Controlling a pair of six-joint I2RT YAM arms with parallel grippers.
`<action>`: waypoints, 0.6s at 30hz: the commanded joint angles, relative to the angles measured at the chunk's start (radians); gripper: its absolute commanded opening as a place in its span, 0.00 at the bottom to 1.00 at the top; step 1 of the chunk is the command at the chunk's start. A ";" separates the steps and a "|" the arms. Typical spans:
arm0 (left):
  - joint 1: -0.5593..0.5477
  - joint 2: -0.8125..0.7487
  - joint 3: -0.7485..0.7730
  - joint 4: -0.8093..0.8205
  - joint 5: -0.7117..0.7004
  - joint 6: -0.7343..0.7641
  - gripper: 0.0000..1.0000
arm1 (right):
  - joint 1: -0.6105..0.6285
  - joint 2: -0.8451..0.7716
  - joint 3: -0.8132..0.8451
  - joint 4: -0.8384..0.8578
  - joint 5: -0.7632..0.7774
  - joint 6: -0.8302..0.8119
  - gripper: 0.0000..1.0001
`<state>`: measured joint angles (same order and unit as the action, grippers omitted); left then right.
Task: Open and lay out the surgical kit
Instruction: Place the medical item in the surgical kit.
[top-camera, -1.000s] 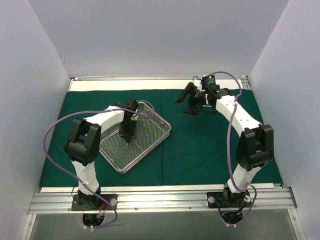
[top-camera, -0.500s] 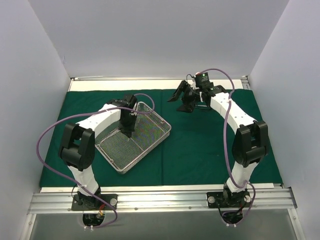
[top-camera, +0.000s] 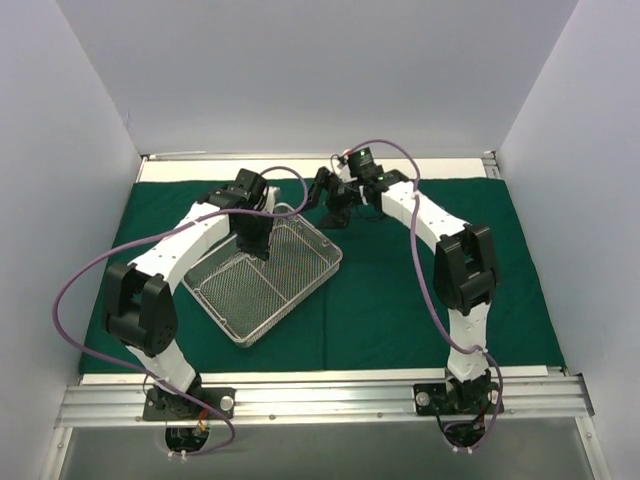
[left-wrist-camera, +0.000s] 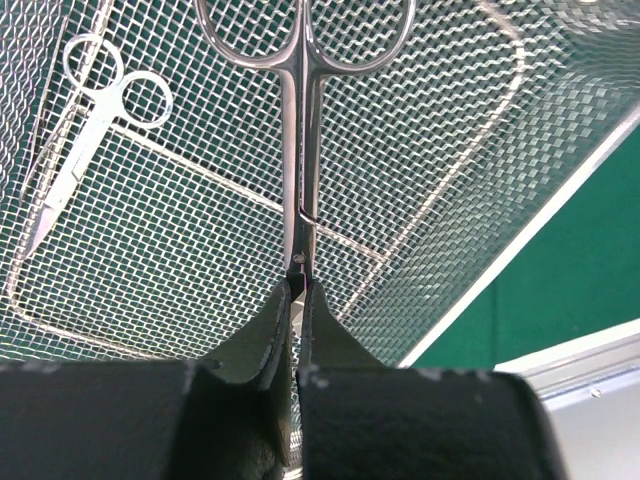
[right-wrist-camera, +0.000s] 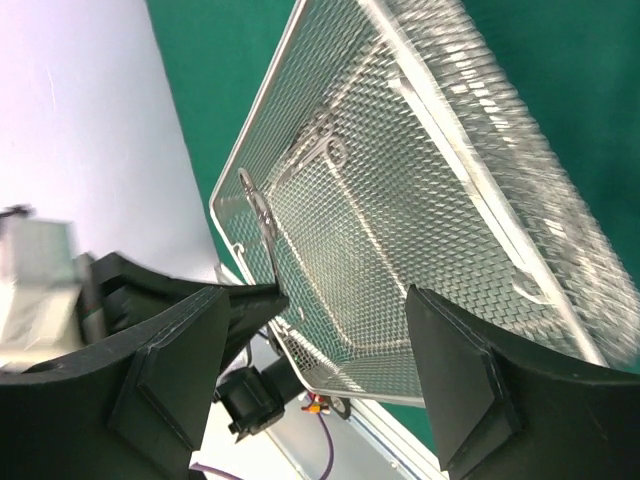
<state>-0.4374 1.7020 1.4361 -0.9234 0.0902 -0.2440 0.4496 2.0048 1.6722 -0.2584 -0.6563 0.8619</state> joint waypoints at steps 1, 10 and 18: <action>-0.006 -0.061 0.050 -0.026 0.046 0.003 0.02 | 0.029 0.038 0.057 0.047 -0.071 0.014 0.72; -0.007 -0.084 0.049 -0.029 0.060 -0.001 0.02 | 0.084 0.104 0.124 0.070 -0.082 0.042 0.71; -0.007 -0.091 0.050 -0.029 0.069 0.003 0.02 | 0.118 0.149 0.147 0.104 -0.092 0.083 0.67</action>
<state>-0.4393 1.6627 1.4425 -0.9520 0.1387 -0.2470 0.5495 2.1326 1.7775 -0.1761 -0.7166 0.9215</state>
